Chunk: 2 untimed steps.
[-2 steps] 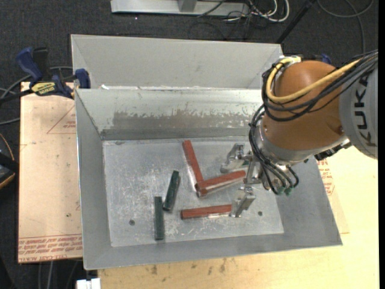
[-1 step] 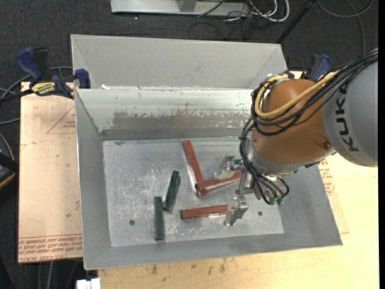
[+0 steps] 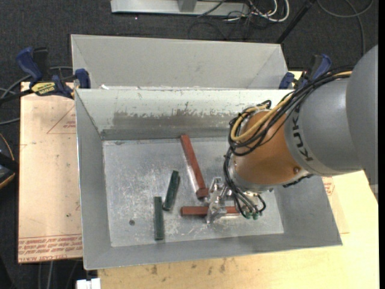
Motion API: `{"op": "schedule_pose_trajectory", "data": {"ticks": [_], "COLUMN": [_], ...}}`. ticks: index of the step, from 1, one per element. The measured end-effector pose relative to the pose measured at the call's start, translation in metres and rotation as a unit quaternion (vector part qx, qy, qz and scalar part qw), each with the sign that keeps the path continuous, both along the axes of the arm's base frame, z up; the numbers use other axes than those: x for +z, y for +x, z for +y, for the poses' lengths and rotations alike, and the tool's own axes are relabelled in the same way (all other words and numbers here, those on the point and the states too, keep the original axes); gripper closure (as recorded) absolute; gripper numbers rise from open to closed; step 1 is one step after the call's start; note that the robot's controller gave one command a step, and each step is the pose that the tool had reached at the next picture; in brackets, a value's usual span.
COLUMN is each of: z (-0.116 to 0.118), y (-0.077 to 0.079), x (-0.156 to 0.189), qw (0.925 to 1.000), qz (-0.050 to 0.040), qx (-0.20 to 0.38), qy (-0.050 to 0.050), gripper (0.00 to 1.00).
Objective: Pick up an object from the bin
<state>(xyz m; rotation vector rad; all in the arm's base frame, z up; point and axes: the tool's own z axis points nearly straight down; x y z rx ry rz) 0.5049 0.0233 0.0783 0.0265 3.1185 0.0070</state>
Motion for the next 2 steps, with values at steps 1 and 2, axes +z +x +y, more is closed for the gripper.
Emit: {"op": "schedule_pose_trajectory", "data": {"ticks": [1, 2], "z": [0.000, 0.002], "y": [0.000, -0.007], "x": [0.000, 0.187], "qw": [1.0000, 0.9997], "qz": [0.0000, 0.0063], "qx": [0.000, 0.022], "qy": [0.000, -0.002], "gripper": [1.00, 1.00]}}
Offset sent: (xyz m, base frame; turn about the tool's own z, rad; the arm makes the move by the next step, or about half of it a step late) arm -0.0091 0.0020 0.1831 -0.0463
